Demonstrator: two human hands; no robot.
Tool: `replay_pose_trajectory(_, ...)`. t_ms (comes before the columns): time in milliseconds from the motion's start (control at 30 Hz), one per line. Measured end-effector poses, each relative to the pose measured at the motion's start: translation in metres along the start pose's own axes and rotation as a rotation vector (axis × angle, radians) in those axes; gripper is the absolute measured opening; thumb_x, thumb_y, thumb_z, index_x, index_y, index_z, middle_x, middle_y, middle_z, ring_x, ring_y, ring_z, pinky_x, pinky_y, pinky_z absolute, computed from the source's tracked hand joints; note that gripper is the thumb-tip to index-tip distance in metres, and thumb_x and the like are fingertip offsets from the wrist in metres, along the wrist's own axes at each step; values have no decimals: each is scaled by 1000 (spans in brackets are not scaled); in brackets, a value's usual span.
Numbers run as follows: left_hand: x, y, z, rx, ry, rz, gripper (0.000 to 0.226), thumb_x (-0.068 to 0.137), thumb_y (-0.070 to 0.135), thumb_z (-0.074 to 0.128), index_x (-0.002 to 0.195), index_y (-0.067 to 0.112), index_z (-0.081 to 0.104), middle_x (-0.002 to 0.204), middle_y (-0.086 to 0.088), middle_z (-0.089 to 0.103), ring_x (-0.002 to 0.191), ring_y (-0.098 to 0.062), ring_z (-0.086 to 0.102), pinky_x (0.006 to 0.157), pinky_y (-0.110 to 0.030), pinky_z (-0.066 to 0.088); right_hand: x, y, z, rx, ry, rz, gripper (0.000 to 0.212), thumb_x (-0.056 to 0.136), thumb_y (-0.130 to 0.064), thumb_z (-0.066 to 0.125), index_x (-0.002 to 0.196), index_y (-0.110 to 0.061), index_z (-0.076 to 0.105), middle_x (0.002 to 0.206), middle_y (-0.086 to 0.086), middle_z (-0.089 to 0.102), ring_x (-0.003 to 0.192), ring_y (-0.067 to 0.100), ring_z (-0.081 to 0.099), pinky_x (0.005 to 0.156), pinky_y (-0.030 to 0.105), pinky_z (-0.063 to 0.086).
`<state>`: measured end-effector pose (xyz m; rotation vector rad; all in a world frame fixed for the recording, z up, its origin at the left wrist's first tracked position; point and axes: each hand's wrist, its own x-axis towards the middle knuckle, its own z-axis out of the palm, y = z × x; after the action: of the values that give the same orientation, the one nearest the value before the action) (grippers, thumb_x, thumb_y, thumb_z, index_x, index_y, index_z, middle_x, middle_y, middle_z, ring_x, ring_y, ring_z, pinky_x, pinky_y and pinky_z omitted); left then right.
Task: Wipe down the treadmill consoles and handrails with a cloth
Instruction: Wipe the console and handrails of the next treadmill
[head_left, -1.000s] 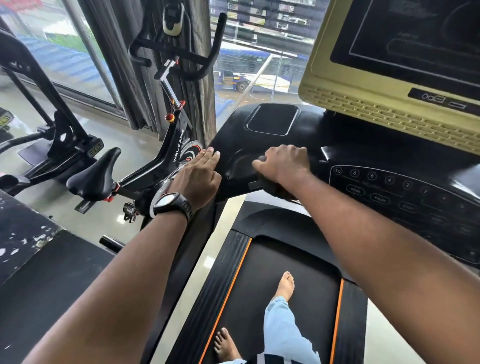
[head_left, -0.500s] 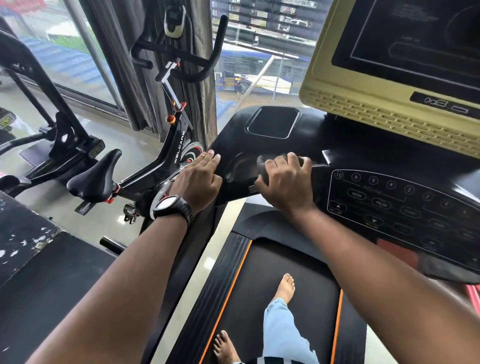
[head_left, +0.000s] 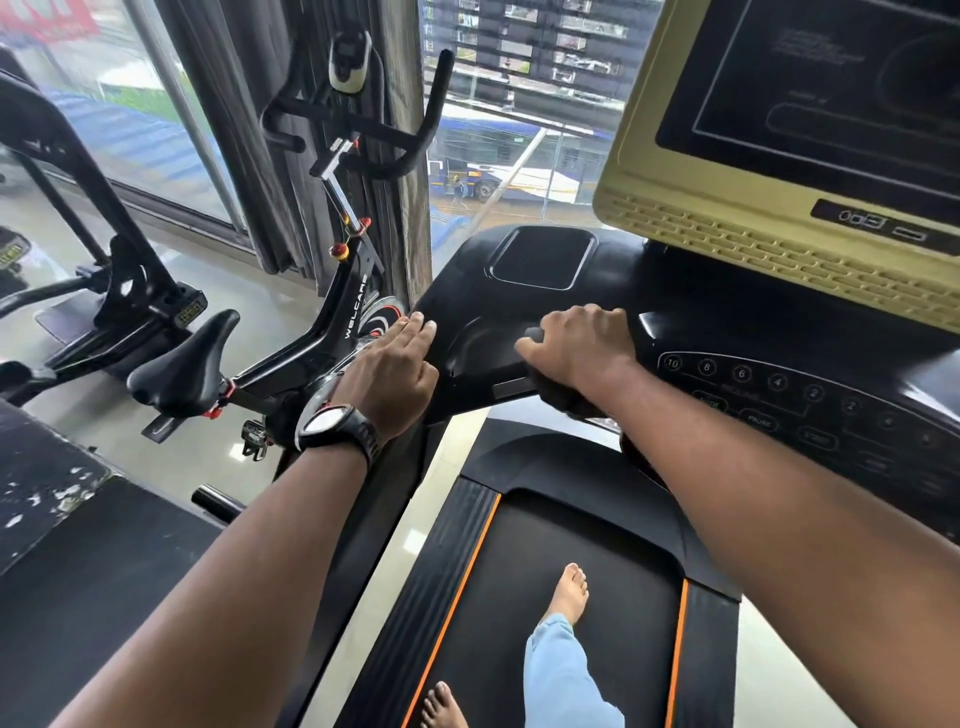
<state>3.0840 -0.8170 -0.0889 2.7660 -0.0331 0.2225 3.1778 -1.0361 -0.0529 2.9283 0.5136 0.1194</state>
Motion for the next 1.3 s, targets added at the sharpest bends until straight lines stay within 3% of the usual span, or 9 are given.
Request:
replay_pose_trajectory(167, 1, -2, 3, 25, 0, 18, 68, 88, 28, 31, 150, 5, 41, 157, -16, 37, 149, -23, 31, 123, -37, 23, -35, -5, 20, -9, 224, 29, 40, 85, -47, 47, 77, -14, 70, 79, 8, 70, 81, 32, 60, 77, 42, 39)
replay_pose_trajectory(233, 1, -1, 4, 34, -6, 19, 68, 88, 29, 31, 151, 5, 40, 158, -16, 36, 149, -23, 30, 124, -35, 21, -23, 1, 11, 3, 137, -35, 44, 87, -50, 45, 83, -17, 73, 86, 9, 72, 86, 32, 63, 77, 41, 39)
replay_pose_trajectory(333, 1, -1, 4, 46, -18, 38, 68, 88, 29, 32, 152, 7, 39, 159, -14, 34, 150, -22, 28, 124, -36, 20, 2, 11, 0, 21, 19, 72, 47, 90, -53, 43, 94, -18, 75, 96, 11, 73, 96, 33, 66, 79, 41, 41)
replay_pose_trajectory(467, 3, -5, 7, 69, -38, 77, 67, 88, 31, 33, 152, 10, 40, 161, -11, 33, 151, -19, 25, 124, -37, 21, -33, 2, 17, -14, 202, 62, 43, 84, -47, 44, 78, -14, 71, 79, 8, 71, 81, 33, 61, 77, 42, 39)
replay_pose_trajectory(633, 4, -5, 8, 54, -37, 74, 69, 87, 31, 32, 153, 10, 39, 161, -11, 32, 151, -19, 25, 125, -36, 19, 10, 14, -6, 55, -102, 152, 50, 90, -54, 42, 104, -17, 73, 106, 11, 72, 103, 33, 66, 81, 38, 43)
replay_pose_trajectory(767, 5, -6, 8, 42, -42, 70, 70, 87, 32, 32, 153, 11, 38, 162, -10, 31, 151, -19, 24, 124, -36, 19, -31, 4, 11, -32, 174, 114, 46, 86, -47, 42, 83, -15, 74, 84, 9, 72, 85, 33, 62, 80, 42, 39)
replay_pose_trajectory(933, 2, -7, 7, 39, -52, 71, 70, 88, 33, 31, 154, 11, 36, 162, -10, 29, 152, -18, 22, 125, -35, 17, 5, 17, -10, 72, -106, 179, 49, 89, -51, 42, 104, -17, 74, 106, 13, 73, 103, 33, 66, 82, 39, 43)
replay_pose_trajectory(1100, 5, -5, 5, 40, -48, 70, 69, 89, 33, 32, 153, 11, 37, 162, -10, 31, 152, -19, 23, 125, -34, 17, -37, -2, 21, -47, 286, 157, 41, 87, -46, 47, 84, -15, 73, 83, 7, 71, 85, 32, 59, 85, 45, 38)
replay_pose_trajectory(1300, 4, -3, 4, 54, -43, 77, 68, 89, 32, 33, 153, 10, 37, 161, -11, 31, 151, -20, 25, 123, -31, 15, -4, 12, 2, -33, -87, -16, 66, 81, -81, 37, 108, -27, 65, 109, 2, 69, 107, 31, 58, 80, 42, 45)
